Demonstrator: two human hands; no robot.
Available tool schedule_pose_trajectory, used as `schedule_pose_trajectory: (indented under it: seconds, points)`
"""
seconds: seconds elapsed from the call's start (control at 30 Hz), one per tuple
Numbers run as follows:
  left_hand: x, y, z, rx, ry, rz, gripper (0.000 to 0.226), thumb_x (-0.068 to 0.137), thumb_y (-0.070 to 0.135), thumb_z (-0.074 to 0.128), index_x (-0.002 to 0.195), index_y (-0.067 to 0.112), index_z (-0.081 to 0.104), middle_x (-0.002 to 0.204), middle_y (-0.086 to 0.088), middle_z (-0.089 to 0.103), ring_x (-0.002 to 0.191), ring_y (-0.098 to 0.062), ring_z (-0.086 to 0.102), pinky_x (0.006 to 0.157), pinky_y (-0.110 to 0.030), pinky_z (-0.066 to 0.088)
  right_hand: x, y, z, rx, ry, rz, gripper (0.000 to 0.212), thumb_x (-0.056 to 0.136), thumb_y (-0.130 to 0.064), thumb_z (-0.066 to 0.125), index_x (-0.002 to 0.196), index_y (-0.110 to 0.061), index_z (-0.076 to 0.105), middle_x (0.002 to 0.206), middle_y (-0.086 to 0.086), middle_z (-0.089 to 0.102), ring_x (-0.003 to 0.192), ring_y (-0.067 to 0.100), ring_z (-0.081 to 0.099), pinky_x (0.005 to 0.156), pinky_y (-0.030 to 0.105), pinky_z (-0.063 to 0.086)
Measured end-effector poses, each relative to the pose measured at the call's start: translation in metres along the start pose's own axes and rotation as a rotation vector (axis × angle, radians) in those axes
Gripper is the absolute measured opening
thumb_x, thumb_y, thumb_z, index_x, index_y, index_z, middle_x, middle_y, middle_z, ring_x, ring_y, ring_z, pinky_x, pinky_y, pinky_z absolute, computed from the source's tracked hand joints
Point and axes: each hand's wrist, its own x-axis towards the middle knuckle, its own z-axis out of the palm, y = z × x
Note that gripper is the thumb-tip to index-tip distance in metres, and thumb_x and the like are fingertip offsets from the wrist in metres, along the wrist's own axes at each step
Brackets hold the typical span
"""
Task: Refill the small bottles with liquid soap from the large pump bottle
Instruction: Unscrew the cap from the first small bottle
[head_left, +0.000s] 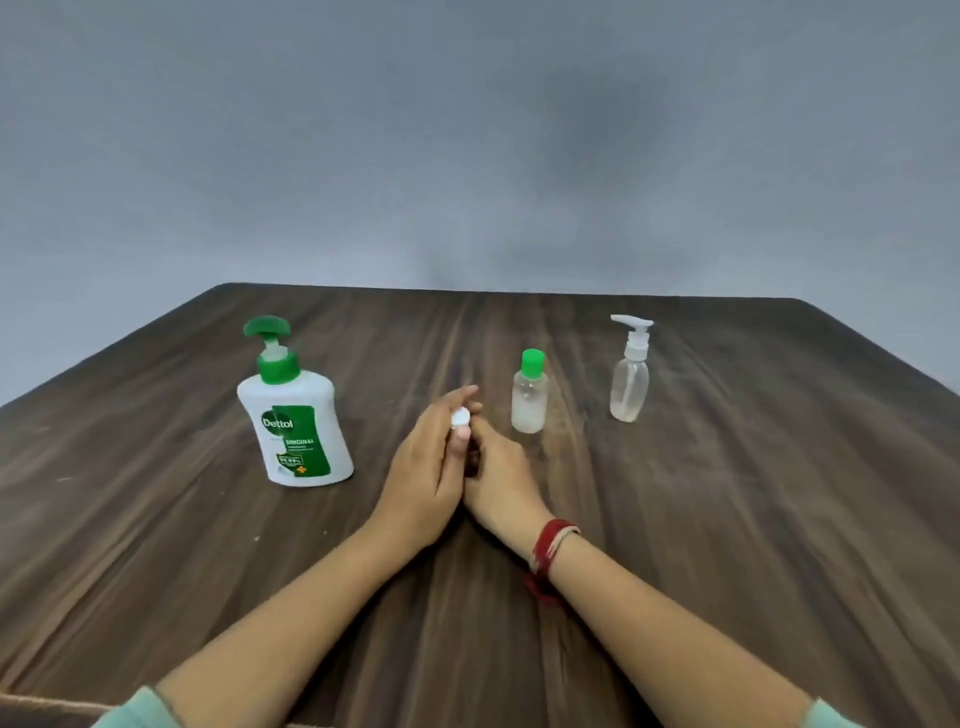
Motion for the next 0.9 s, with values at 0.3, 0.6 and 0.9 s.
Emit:
schedule_pose_trajectory:
  seconds: [0.3, 0.6, 0.9]
  points:
    - [-0.008, 0.006, -0.004, 0.007, -0.004, 0.005, 0.035, 0.099, 0.028, 0.036, 0.133, 0.025, 0.044, 0.13, 0.002, 0.057, 0.121, 0.006, 0.048, 0.098, -0.007, 0.033, -0.001, -0.002, -0.009, 0.008, -0.061, -0.006, 0.037, 0.081, 0.004, 0.061, 0.113, -0.014, 0.06, 0.094, -0.008, 0.069, 0.089, 0.001, 0.065, 0.078, 0.021, 0.051]
    - [-0.001, 0.004, -0.001, -0.177, -0.038, -0.031, 0.032, 0.1, 0.024, 0.04, 0.13, 0.029, 0.047, 0.125, 0.016, 0.056, 0.117, 0.006, 0.051, 0.097, -0.01, 0.037, -0.009, -0.003, -0.012, 0.065, -0.057, 0.002, 0.036, 0.073, -0.009, 0.06, 0.102, -0.03, 0.057, 0.092, -0.016, 0.068, 0.092, -0.011, 0.063, 0.079, 0.011, 0.046]
    - [-0.011, 0.006, -0.009, -0.23, -0.034, -0.03, 0.033, 0.099, 0.029, 0.038, 0.131, 0.037, 0.046, 0.123, 0.018, 0.057, 0.113, 0.001, 0.056, 0.093, -0.013, 0.041, -0.015, -0.019, -0.012, 0.055, -0.049, -0.058, 0.031, 0.076, -0.027, 0.056, 0.107, -0.035, 0.053, 0.102, -0.042, 0.061, 0.098, -0.018, 0.059, 0.08, 0.001, 0.041]
